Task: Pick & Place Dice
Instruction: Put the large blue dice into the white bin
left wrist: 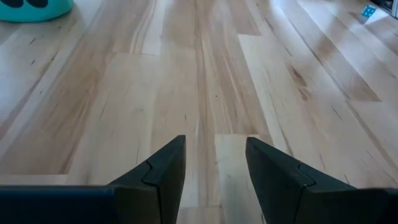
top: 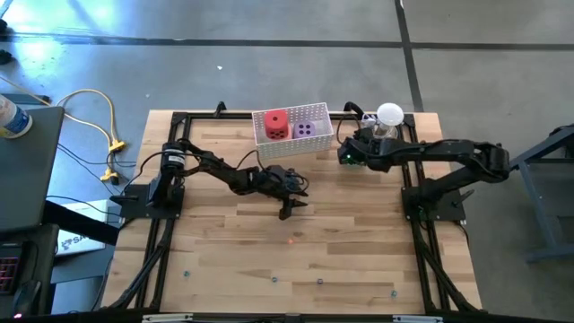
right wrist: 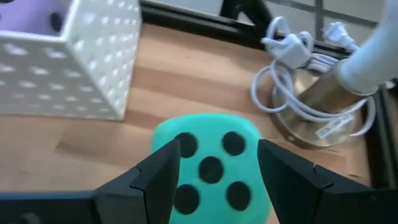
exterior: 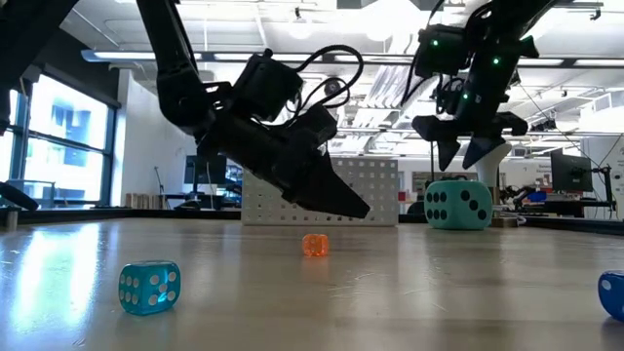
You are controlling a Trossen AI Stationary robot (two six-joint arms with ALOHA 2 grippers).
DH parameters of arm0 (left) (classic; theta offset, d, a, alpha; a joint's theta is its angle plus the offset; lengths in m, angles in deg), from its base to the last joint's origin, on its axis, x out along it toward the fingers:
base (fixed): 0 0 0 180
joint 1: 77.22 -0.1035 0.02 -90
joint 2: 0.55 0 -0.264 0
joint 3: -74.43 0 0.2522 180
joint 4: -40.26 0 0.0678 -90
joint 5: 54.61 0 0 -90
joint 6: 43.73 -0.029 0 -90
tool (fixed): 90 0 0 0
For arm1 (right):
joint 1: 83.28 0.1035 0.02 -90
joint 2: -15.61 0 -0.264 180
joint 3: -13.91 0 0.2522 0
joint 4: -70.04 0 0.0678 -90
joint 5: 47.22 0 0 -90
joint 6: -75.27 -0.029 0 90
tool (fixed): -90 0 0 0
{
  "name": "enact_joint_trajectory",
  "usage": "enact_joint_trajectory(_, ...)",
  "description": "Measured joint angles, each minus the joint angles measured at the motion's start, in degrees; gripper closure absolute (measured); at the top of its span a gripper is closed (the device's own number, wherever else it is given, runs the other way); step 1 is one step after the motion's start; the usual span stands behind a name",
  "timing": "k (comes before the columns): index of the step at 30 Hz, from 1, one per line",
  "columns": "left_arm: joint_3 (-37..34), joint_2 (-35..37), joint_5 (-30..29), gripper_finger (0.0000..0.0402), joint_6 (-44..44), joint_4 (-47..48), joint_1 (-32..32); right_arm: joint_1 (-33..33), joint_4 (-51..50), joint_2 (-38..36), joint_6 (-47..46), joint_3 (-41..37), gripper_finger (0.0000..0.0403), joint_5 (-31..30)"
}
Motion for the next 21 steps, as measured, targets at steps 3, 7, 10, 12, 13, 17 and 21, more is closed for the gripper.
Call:
enact_joint_trajectory(3, 0.0, 0.0, -0.01, 0.0239, -0.01, 0.34, -0.03, 0.9, 0.73, 0.0, 0.28, 0.0, 0.0195, 0.16)
enact_joint_trajectory(7, 0.0, 0.0, -0.03, 0.0239, -0.02, 0.7, -0.04, 2.16, 1.17, 0.0, 0.38, 0.0, 0.0195, 0.16)
enact_joint_trajectory(10, 0.0, 0.0, -0.03, 0.0239, -0.02, 0.63, -0.04, 2.13, 1.18, 0.0, 2.34, 0.0, 0.0195, -0.01)
enact_joint_trajectory(12, 0.0, 0.0, -0.03, 0.0239, -0.02, 0.63, -0.04, 2.1, 1.28, 0.0, 4.35, 0.0, 0.0194, -0.04)
enact_joint_trajectory(13, 0.0, 0.0, -0.03, 0.0239, -0.02, 0.63, -0.04, 2.12, 1.28, 0.0, 5.03, 0.0, 0.0191, 0.0)
enact_joint_trajectory(17, 0.0, 0.0, -0.03, 0.0239, -0.04, 0.63, -0.04, 2.12, 1.48, 0.0, 5.85, 0.0, 0.016, 0.93)
enact_joint_trajectory(21, 0.0, 0.0, -0.05, 0.0238, -0.04, 0.67, -0.04, 2.12, 1.48, 0.0, 6.46, 0.0, 0.0095, 1.56)
